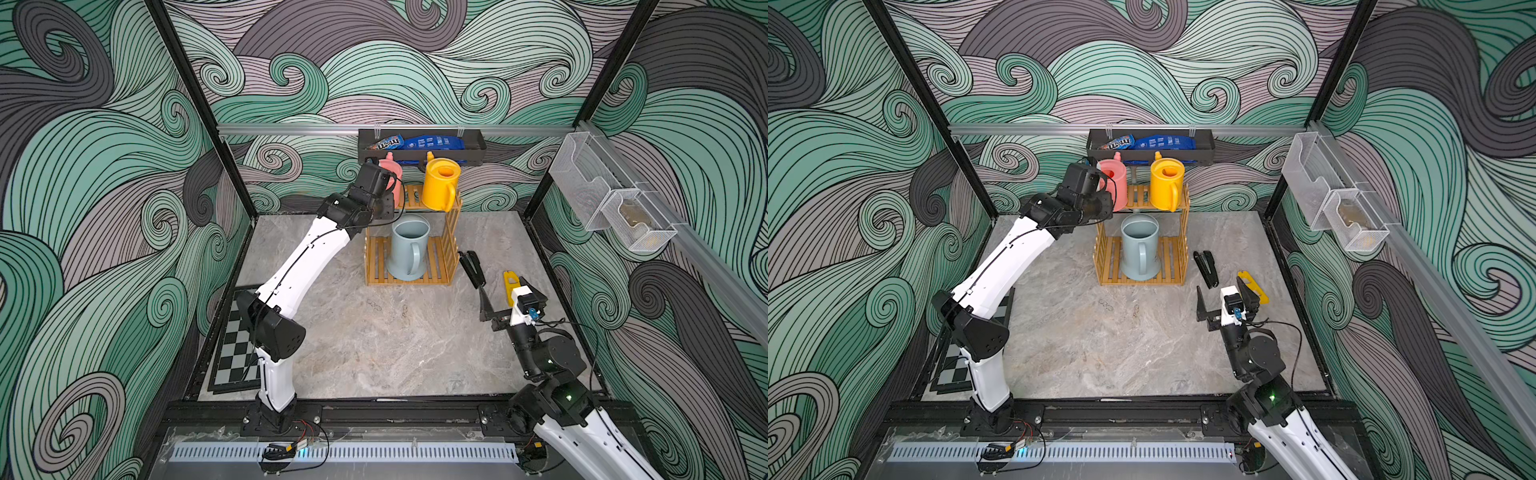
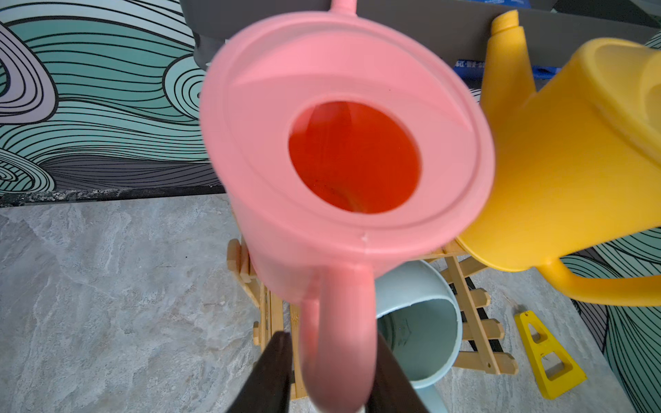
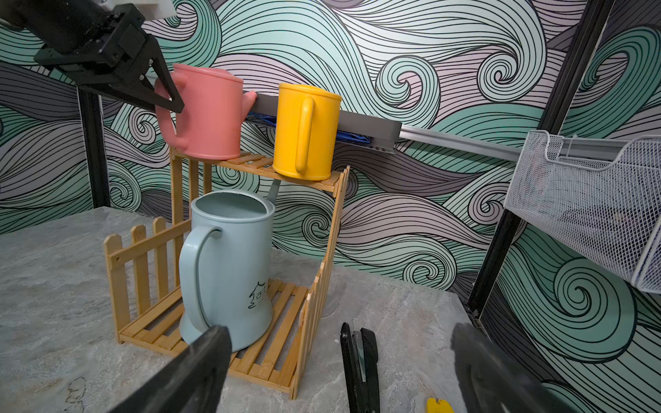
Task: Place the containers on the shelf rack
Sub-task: 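Place the container on the shelf.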
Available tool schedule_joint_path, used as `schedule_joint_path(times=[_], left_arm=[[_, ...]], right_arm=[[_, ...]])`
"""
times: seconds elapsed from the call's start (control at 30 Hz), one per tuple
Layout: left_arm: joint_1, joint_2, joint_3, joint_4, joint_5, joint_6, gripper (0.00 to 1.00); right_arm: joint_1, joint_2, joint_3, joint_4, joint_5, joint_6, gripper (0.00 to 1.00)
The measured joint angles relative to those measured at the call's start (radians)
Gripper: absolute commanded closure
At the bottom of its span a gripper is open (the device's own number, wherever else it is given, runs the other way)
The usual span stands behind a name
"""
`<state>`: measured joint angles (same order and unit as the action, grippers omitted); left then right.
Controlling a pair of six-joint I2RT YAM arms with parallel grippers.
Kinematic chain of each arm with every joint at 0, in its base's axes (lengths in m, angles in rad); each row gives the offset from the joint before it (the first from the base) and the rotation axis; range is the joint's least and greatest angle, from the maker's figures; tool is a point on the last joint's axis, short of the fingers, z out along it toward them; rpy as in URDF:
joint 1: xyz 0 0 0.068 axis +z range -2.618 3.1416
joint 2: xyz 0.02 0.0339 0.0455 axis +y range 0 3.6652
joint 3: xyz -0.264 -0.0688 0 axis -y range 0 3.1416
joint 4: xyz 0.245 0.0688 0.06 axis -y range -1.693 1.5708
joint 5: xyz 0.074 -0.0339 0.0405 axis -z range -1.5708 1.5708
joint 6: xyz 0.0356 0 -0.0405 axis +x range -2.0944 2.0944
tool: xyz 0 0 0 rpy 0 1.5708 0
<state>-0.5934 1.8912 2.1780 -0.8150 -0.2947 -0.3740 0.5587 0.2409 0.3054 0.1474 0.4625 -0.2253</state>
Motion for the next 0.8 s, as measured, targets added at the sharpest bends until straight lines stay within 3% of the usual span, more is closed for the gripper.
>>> schedule_joint_path(times=[0.8], left_arm=[[-0.038,0.045,0.051,0.008,-0.001,-0.003,0.60]], right_arm=[[0.000,0.000,0.000,0.000,0.000,0.000,0.01]])
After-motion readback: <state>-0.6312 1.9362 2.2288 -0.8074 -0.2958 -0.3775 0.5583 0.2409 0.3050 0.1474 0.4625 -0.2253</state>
